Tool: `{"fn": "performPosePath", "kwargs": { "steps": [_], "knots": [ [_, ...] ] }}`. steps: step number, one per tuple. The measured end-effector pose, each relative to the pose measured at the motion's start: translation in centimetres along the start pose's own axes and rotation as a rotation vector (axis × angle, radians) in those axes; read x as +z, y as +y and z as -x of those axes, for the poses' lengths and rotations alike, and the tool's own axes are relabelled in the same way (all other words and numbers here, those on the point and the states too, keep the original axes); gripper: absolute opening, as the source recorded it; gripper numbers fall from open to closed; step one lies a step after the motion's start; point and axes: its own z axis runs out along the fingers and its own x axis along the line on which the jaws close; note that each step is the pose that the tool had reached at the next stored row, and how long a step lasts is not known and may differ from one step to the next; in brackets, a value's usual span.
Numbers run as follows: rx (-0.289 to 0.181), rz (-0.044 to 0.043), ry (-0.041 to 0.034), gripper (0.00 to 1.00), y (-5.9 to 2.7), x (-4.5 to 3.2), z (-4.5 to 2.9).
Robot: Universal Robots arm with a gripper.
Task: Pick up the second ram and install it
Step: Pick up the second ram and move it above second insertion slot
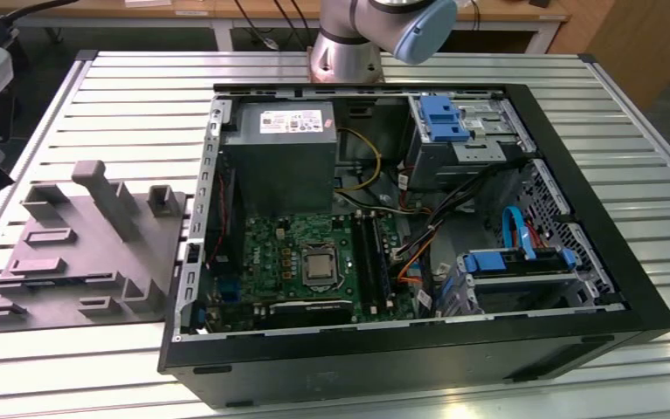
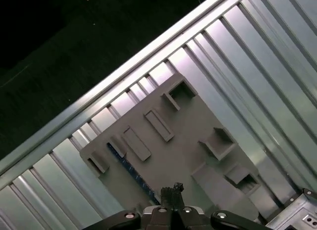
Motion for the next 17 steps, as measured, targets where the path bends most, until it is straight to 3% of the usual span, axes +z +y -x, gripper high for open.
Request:
{"fn": "performPosePath", "kwargs": {
  "steps": [17],
  "knots": [
    [-0.301, 0.0215, 0.0084, 0.10, 0.00, 0.39, -0.02]
  ]
}}
